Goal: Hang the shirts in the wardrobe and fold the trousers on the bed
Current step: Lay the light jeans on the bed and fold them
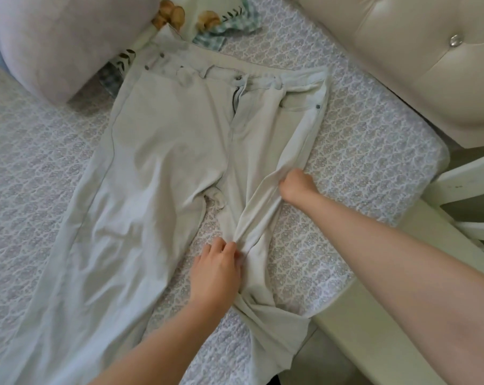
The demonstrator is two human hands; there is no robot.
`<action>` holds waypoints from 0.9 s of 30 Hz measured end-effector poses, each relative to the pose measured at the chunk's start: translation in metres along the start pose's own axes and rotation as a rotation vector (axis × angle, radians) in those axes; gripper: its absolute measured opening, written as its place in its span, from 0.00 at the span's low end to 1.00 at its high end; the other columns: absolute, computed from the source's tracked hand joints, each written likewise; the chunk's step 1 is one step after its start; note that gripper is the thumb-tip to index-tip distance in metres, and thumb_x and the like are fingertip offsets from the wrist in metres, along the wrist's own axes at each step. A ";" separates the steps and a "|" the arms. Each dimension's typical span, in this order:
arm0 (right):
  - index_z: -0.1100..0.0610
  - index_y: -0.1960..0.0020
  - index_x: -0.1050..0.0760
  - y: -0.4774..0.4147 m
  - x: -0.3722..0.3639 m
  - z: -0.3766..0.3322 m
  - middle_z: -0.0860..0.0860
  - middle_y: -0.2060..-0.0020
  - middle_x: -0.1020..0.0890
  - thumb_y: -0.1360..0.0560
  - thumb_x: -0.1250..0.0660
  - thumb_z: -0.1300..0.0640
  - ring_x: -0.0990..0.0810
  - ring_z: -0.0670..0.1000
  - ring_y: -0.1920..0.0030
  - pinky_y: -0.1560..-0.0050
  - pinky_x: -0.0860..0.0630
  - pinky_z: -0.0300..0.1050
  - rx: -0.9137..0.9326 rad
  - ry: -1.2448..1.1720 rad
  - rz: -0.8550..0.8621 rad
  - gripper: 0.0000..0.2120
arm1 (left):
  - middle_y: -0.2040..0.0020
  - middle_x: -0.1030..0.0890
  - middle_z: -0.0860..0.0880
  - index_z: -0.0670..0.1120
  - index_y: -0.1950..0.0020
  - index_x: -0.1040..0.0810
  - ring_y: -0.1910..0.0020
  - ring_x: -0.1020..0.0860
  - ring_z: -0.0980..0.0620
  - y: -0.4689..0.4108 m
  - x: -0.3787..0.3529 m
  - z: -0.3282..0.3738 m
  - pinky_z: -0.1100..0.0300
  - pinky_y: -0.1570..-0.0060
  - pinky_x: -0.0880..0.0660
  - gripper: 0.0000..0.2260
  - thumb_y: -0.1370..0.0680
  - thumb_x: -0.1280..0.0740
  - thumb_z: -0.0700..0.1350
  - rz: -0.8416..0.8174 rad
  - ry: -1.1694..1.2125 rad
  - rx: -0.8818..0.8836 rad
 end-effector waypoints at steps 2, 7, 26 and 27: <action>0.62 0.47 0.24 -0.004 -0.001 0.002 0.57 0.54 0.20 0.18 0.44 0.59 0.22 0.56 0.58 0.59 0.28 0.45 0.005 0.015 -0.015 0.12 | 0.47 0.27 0.53 0.50 0.43 0.27 0.47 0.27 0.51 -0.003 -0.001 -0.001 0.56 0.47 0.29 0.08 0.18 0.43 0.50 0.030 0.052 0.073; 0.57 0.52 0.26 -0.011 0.005 0.008 0.52 0.62 0.23 0.18 0.46 0.46 0.26 0.52 0.64 0.66 0.33 0.43 -0.031 0.018 0.040 0.17 | 0.44 0.27 0.53 0.50 0.42 0.28 0.44 0.28 0.50 -0.009 -0.007 -0.002 0.56 0.43 0.30 0.10 0.17 0.44 0.52 0.005 -0.045 0.123; 0.59 0.60 0.26 0.011 0.017 -0.016 0.52 0.66 0.21 0.21 0.39 0.54 0.25 0.50 0.70 0.72 0.33 0.40 -0.041 -0.220 0.153 0.12 | 0.59 0.27 0.56 0.50 0.63 0.28 0.60 0.28 0.59 0.004 0.029 -0.009 0.65 0.61 0.30 0.11 0.24 0.29 0.42 0.093 0.458 0.091; 0.57 0.64 0.30 0.015 0.024 -0.027 0.51 0.69 0.24 0.22 0.40 0.53 0.27 0.51 0.71 0.72 0.35 0.41 -0.016 -0.228 0.186 0.14 | 0.58 0.28 0.56 0.50 0.63 0.27 0.60 0.28 0.60 0.005 0.036 -0.009 0.68 0.60 0.31 0.11 0.24 0.29 0.42 0.095 0.481 0.083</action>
Point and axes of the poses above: each hand's wrist, its own y-axis away from the middle knuckle, its own x-axis out of the back of the hand, z = x × y, the point moved 5 cm from there along -y, towards the middle knuckle
